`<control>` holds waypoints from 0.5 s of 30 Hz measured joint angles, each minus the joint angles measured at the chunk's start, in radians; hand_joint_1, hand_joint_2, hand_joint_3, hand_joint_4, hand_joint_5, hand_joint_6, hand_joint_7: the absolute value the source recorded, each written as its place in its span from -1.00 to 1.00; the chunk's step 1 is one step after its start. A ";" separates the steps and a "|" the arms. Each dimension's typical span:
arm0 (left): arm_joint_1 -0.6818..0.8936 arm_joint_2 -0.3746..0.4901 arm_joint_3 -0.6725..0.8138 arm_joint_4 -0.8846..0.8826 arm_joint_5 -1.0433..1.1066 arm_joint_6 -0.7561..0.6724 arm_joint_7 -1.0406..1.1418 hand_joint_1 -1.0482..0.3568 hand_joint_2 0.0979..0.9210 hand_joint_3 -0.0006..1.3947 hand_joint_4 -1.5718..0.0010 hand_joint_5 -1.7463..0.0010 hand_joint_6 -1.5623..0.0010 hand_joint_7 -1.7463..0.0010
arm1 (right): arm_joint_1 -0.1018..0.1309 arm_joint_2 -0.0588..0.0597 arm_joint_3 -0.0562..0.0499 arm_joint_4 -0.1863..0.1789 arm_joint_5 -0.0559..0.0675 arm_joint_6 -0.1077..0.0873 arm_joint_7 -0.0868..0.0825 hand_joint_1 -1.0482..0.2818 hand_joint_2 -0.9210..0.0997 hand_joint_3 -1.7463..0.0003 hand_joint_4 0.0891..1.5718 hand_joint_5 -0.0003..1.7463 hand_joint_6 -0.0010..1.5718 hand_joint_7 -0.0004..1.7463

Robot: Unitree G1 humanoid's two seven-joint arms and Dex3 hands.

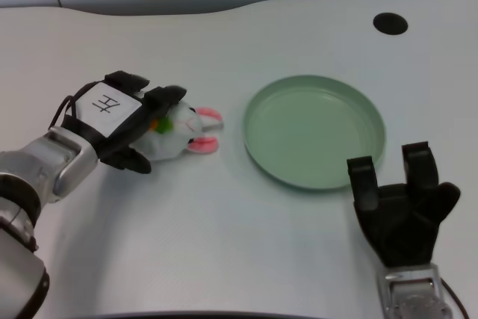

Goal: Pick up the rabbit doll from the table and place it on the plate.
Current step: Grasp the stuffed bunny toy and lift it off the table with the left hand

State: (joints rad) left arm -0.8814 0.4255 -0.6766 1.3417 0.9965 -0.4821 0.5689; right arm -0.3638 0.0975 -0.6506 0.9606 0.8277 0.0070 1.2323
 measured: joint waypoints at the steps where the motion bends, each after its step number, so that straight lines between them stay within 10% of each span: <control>1: 0.000 -0.004 -0.008 0.002 0.002 0.010 0.016 0.03 0.75 -0.99 0.03 0.76 0.13 0.89 | 0.002 0.000 0.002 -0.003 0.000 0.001 0.000 -0.08 -0.85 0.97 0.13 1.00 -0.04 1.00; 3: 0.000 -0.012 -0.021 0.005 0.002 0.024 0.048 0.05 0.82 -0.99 -0.07 0.56 -0.12 0.85 | 0.006 0.001 0.005 -0.009 0.001 0.014 0.000 -0.08 -0.85 0.98 0.12 1.00 -0.03 0.97; 6: 0.000 -0.024 -0.027 0.013 -0.005 0.033 0.072 0.00 0.91 -1.00 0.18 -0.34 -0.28 0.76 | 0.013 0.005 0.007 -0.024 0.004 0.031 -0.002 -0.08 -0.84 0.98 0.12 1.00 0.03 0.87; 15: 0.001 -0.042 0.008 0.024 -0.088 0.010 0.042 0.08 0.97 -1.00 0.26 -0.49 -0.24 0.65 | 0.021 0.006 0.012 -0.048 0.005 0.035 -0.008 -0.08 -0.85 0.98 0.11 1.00 -0.05 1.00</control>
State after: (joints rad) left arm -0.8799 0.3835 -0.6685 1.3655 0.9089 -0.4722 0.6107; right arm -0.3431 0.1034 -0.6390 0.9122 0.8331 0.0419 1.2243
